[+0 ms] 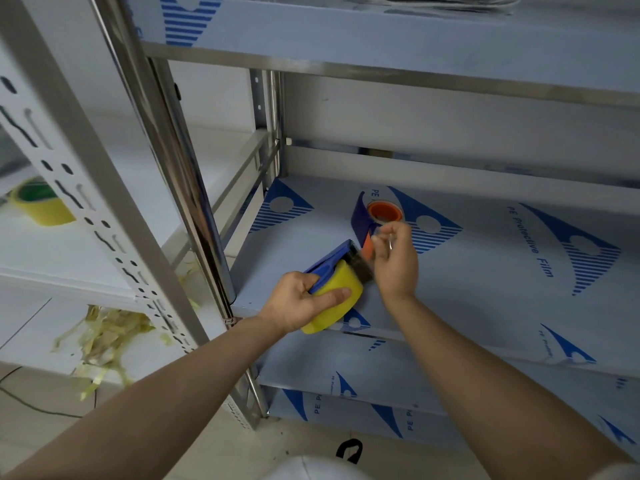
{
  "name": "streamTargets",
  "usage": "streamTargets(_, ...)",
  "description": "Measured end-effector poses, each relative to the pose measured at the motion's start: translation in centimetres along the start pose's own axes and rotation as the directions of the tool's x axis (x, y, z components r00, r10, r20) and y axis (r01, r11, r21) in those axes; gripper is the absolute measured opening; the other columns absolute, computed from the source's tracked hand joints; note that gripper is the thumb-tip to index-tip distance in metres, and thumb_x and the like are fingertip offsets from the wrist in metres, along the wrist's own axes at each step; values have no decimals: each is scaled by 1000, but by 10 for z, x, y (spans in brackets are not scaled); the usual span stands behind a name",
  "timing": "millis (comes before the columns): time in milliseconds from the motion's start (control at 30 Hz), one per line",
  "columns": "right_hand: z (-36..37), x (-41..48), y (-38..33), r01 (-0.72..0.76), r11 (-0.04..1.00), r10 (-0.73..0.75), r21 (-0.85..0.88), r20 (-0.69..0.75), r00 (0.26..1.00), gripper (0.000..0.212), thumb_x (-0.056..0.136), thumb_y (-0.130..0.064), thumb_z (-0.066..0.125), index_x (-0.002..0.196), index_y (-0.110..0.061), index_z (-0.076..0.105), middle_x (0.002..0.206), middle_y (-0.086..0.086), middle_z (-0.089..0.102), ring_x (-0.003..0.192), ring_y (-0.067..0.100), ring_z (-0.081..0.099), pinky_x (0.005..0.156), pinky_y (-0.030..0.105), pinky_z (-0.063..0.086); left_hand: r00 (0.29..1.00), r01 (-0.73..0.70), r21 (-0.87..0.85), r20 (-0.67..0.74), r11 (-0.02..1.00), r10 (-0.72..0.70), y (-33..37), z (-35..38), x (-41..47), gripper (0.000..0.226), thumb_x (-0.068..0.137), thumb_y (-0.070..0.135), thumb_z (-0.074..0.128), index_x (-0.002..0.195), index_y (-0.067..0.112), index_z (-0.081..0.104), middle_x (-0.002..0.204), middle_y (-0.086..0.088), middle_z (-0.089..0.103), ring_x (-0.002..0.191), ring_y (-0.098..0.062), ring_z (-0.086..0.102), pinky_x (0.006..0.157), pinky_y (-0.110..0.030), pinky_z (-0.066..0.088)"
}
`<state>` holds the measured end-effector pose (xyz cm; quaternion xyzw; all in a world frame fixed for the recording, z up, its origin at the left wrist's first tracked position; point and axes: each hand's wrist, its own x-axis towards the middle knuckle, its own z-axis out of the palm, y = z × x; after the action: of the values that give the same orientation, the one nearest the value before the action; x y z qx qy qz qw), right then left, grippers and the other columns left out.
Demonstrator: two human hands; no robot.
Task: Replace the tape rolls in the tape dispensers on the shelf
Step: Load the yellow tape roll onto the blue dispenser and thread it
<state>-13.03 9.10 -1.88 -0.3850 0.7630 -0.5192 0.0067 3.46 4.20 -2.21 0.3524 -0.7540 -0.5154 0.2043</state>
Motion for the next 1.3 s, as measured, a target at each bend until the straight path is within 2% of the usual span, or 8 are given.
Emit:
streamTargets(200, 4, -11, 14, 8, 1000, -8, -10, 84, 996, 13, 92, -8, 52, 104, -5, 48, 91, -1, 56, 83, 19, 57, 65, 27, 40, 1000, 1, 1, -1, 1000, -1, 2, 0, -1, 73, 46, 67, 66, 62, -4, 55, 60, -15, 47, 57, -25, 48, 56, -39, 42)
streamTargets(400, 6, -7, 11, 22, 1000, -19, -22, 102, 995, 18, 93, -14, 53, 108, -7, 47, 103, 7, 60, 86, 15, 53, 68, 25, 37, 1000, -23, 1, 18, 1000, 23, 0, -2, -1, 82, 49, 65, 66, 71, -14, 59, 67, -25, 59, 64, -36, 59, 63, -53, 51)
streamTargets(733, 16, -9, 15, -23, 998, 18, 51, 104, 994, 22, 93, -20, 53, 109, -7, 46, 101, 7, 60, 86, 18, 57, 70, 30, 46, 999, 22, -60, 46, 998, -19, 2, -7, -3, 75, 51, 59, 70, 71, -12, 59, 70, -24, 59, 64, -31, 59, 61, -47, 51)
streamTargets(833, 17, -7, 13, -88, 987, 74, 132, 113, 991, 23, 91, -18, 57, 109, -6, 47, 98, 3, 59, 87, 15, 56, 73, 27, 44, 996, 62, -87, 67, 994, -57, 3, -9, -2, 42, 69, 35, 79, 67, -2, 59, 70, -20, 58, 67, -29, 57, 62, -37, 48)
streamTargets(1000, 18, 0, 8, -302, 907, 267, 295, 153, 952, 37, 84, -13, 66, 116, -10, 49, 96, -3, 58, 90, 14, 58, 80, 28, 48, 986, 109, -132, 144, 985, -90, 0, -19, 0, 56, 64, 39, 76, 81, -12, 63, 81, -30, 66, 70, -37, 64, 73, -48, 55)
streamTargets(1067, 19, 1, 9, -362, 869, 323, 338, 167, 931, 42, 82, -12, 68, 120, -11, 49, 102, 0, 59, 95, 14, 58, 84, 28, 49, 972, 140, -111, 204, 984, -115, 1, -26, 2, 37, 69, 34, 79, 78, 0, 68, 79, -18, 71, 68, -27, 67, 75, -43, 56)
streamTargets(1133, 20, -2, 8, -355, 871, 320, 339, 158, 934, 40, 83, -12, 68, 119, -10, 51, 104, 1, 59, 97, 15, 58, 80, 23, 47, 947, 177, -69, 283, 982, -150, 4, -37, 4, 27, 66, 36, 79, 79, 15, 70, 79, -5, 72, 71, -20, 67, 75, -34, 55)
streamTargets(1300, 27, -15, 0, -213, 934, 195, 287, 90, 977, 35, 89, -8, 59, 121, -5, 47, 97, 1, 55, 85, 9, 53, 66, -1, 40, 895, 180, 65, 403, 982, -190, 19, -67, 11, 56, 62, 40, 72, 110, 15, 60, 100, -2, 68, 90, -18, 66, 80, -25, 52)
